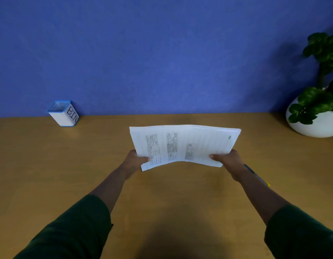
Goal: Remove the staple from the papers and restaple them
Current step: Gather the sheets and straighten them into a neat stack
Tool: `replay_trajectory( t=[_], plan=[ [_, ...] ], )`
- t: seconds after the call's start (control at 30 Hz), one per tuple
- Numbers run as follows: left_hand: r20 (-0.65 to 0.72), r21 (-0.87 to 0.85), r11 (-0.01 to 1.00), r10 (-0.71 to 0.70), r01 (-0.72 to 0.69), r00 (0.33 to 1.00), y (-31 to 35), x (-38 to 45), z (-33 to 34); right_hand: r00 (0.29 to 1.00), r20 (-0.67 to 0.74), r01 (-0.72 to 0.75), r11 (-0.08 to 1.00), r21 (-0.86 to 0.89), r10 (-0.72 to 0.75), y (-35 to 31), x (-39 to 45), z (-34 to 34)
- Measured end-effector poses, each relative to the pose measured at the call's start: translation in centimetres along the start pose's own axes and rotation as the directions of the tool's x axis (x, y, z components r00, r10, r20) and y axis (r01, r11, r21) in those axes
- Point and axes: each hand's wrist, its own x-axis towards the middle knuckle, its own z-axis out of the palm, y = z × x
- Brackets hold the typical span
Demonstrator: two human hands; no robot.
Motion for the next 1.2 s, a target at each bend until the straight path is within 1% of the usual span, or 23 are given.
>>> replay_trajectory(
  t=[0.1, 0.27, 0.33, 0.43, 0.57, 0.63, 0.8, 0.87, 0.93, 1.0, 1.1, 1.13, 1.2],
  plan=[
    [0.007, 0.008, 1.0, 0.015, -0.015, 1.0, 0.2, 0.1, 0.0, 1.0, 0.012, 0.011, 1.0, 0.011, -0.011, -0.3, 0.1, 0.0],
    [-0.022, -0.01, 0.999, 0.04, -0.04, 0.999, 0.5, 0.5, -0.3, 0.999, 0.029, 0.019, 0.999, 0.032, -0.02, -0.8, 0.4, -0.6],
    [-0.009, 0.007, 1.0, 0.017, -0.017, 1.0, 0.1, 0.5, -0.4, 0.999, 0.034, -0.003, 1.0, 0.0, 0.003, -0.5, 0.2, -0.6],
    [0.014, 0.059, 0.998, -0.01, 0.009, 1.0, -0.7, 0.4, -0.3, 0.999, 0.001, -0.054, 0.998, -0.04, 0.054, 0.2, -0.1, -0.2],
    [-0.032, 0.049, 0.999, -0.014, 0.016, 0.999, -0.3, 0.7, -0.6, 0.998, -0.006, -0.057, 0.998, 0.025, 0.057, -0.1, -0.2, 0.1],
    [-0.035, 0.032, 0.997, -0.064, 0.065, 0.997, 0.1, 0.8, -0.8, 0.997, -0.027, -0.075, 0.996, 0.049, 0.076, -0.1, -0.2, -0.1],
    [0.005, -0.107, 0.951, -0.29, 0.288, 0.957, 0.3, 0.6, -1.0, 0.975, -0.106, -0.188, 0.979, 0.082, 0.196, 0.8, -0.9, -0.5],
    [0.019, -0.172, 0.922, -0.35, 0.348, 0.937, 0.1, 0.4, -0.8, 0.964, -0.13, -0.219, 0.971, 0.098, 0.231, 1.2, -1.3, -0.6],
    [0.026, -0.218, 0.893, -0.397, 0.393, 0.917, -0.1, 0.3, -0.5, 0.959, -0.121, -0.244, 0.963, 0.109, 0.257, 1.5, -1.6, -0.5],
    [0.002, -0.297, 0.86, -0.434, 0.414, 0.901, -0.4, 0.2, -0.2, 0.953, -0.124, -0.266, 0.959, 0.096, 0.277, 1.7, -2.0, -0.4],
    [-0.044, -0.512, 0.763, -0.481, 0.394, 0.875, -0.8, 0.3, 0.6, 0.942, -0.14, -0.286, 0.948, 0.139, 0.305, 1.9, -2.4, -0.2],
    [-0.037, -0.556, 0.736, -0.487, 0.387, 0.873, -0.7, 0.2, 1.0, 0.94, -0.134, -0.292, 0.944, 0.157, 0.313, 2.1, -2.6, -0.1],
    [0.015, -0.579, 0.708, -0.486, 0.404, 0.874, -0.7, 0.0, 2.2, 0.936, -0.109, -0.311, 0.931, 0.19, 0.335, 2.5, -2.8, 0.2]
  ],
)
